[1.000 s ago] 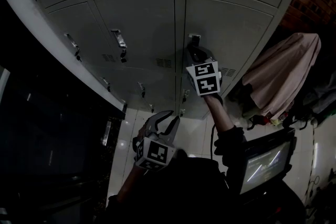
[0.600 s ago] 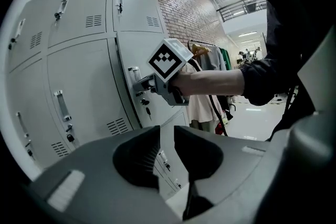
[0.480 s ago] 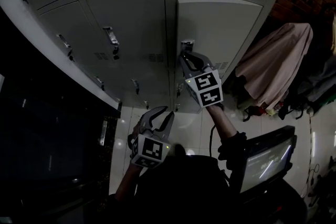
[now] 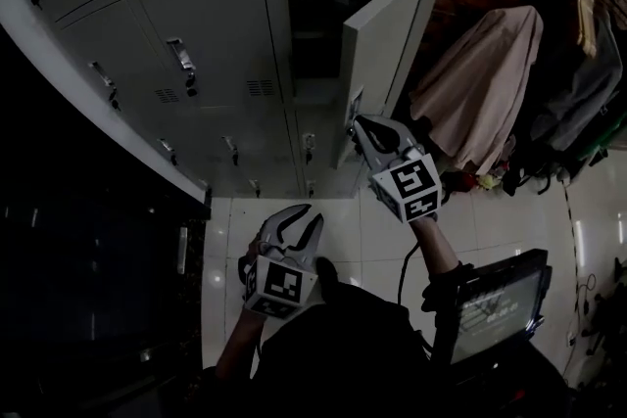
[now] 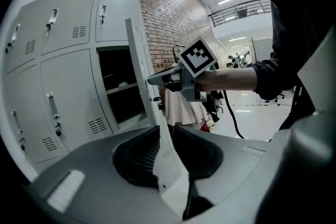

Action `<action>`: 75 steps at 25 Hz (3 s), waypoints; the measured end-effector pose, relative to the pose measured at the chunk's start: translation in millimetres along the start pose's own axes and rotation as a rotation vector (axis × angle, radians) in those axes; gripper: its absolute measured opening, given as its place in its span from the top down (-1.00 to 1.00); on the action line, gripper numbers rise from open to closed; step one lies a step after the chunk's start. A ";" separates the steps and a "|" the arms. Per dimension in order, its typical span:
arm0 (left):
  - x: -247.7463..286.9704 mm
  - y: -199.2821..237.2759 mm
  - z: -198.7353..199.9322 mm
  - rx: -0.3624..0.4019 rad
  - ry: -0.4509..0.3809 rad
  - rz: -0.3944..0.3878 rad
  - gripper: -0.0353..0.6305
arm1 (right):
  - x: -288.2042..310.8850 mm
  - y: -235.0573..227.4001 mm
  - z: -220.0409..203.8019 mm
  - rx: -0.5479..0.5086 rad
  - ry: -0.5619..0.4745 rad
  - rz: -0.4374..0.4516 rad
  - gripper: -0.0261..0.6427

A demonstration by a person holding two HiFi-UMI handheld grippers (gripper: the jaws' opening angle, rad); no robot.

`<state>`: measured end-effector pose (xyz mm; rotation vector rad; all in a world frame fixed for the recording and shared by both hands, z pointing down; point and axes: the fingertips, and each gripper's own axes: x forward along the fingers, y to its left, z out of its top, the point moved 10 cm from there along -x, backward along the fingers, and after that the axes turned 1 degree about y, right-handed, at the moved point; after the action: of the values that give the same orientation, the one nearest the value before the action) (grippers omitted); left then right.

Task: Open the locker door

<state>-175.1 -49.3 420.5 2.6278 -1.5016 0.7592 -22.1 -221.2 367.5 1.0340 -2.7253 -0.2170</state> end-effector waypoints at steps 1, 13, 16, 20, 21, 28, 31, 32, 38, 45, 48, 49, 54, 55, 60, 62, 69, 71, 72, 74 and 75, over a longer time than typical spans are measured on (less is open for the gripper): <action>-6.5 -11.1 -0.4 0.005 -0.004 -0.011 0.61 | -15.9 0.2 -0.3 -0.005 0.014 -0.024 0.91; -75.6 -123.0 -3.1 0.026 -0.009 -0.093 0.61 | -184.4 106.7 -20.2 -0.021 0.133 -0.077 0.92; -81.5 -135.6 1.6 0.042 -0.006 -0.091 0.61 | -206.2 129.0 -20.4 -0.037 0.149 -0.073 0.92; -76.5 -158.5 5.9 0.049 -0.010 -0.060 0.61 | -232.5 138.3 -30.2 -0.057 0.169 -0.056 0.92; -73.8 -167.4 8.2 0.050 -0.003 -0.065 0.61 | -241.9 134.7 -33.7 -0.051 0.173 -0.058 0.92; -60.1 -210.6 26.2 0.070 0.004 -0.090 0.61 | -295.0 99.0 -56.5 0.009 0.183 -0.082 0.92; -57.8 -217.4 30.2 0.082 0.005 -0.088 0.61 | -302.1 93.3 -59.1 0.013 0.175 -0.086 0.92; -58.1 -219.2 31.3 0.081 0.004 -0.086 0.61 | -303.4 93.5 -59.3 0.014 0.173 -0.083 0.92; -61.6 -225.0 29.5 0.088 -0.008 -0.077 0.63 | -303.3 99.2 -57.9 0.007 0.171 -0.061 0.92; -68.7 -221.5 28.8 0.077 -0.020 -0.067 0.59 | -300.1 105.7 -52.2 0.003 0.164 -0.053 0.92; -70.0 -218.7 29.7 0.067 -0.035 -0.062 0.59 | -299.2 106.2 -50.6 0.002 0.164 -0.056 0.92; -70.3 -218.1 30.0 0.066 -0.038 -0.063 0.59 | -298.9 106.3 -50.2 0.001 0.163 -0.057 0.92; -70.8 -214.4 28.1 0.067 -0.046 -0.072 0.59 | -295.5 108.4 -49.5 -0.001 0.157 -0.065 0.92; -70.8 -214.5 27.3 0.067 -0.045 -0.073 0.59 | -295.4 108.5 -49.6 0.001 0.153 -0.064 0.92; -71.6 -213.3 24.6 0.065 -0.047 -0.093 0.59 | -294.7 106.0 -52.8 0.032 0.162 -0.071 0.92; -74.9 -206.7 26.6 0.066 -0.059 -0.096 0.59 | -289.2 105.1 -51.6 0.038 0.169 -0.077 0.92; -87.0 -176.8 20.9 0.068 -0.068 -0.099 0.59 | -266.6 98.6 -46.1 0.046 0.190 -0.120 0.87; -89.3 -170.5 13.6 0.060 -0.070 -0.111 0.59 | -260.5 94.8 -46.2 0.046 0.197 -0.145 0.83; -89.5 -168.5 9.9 0.055 -0.071 -0.120 0.59 | -257.5 92.0 -46.5 0.045 0.201 -0.157 0.82; -86.2 -165.6 2.0 0.046 -0.066 -0.141 0.59 | -250.6 84.3 -46.8 0.043 0.207 -0.181 0.79; -83.2 -164.5 -1.8 0.042 -0.062 -0.150 0.59 | -246.9 79.7 -46.8 0.043 0.210 -0.191 0.77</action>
<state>-76.5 106.4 422.7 2.7803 -1.2964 0.7107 119.1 0.1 392.6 1.2540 -2.4560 -0.0747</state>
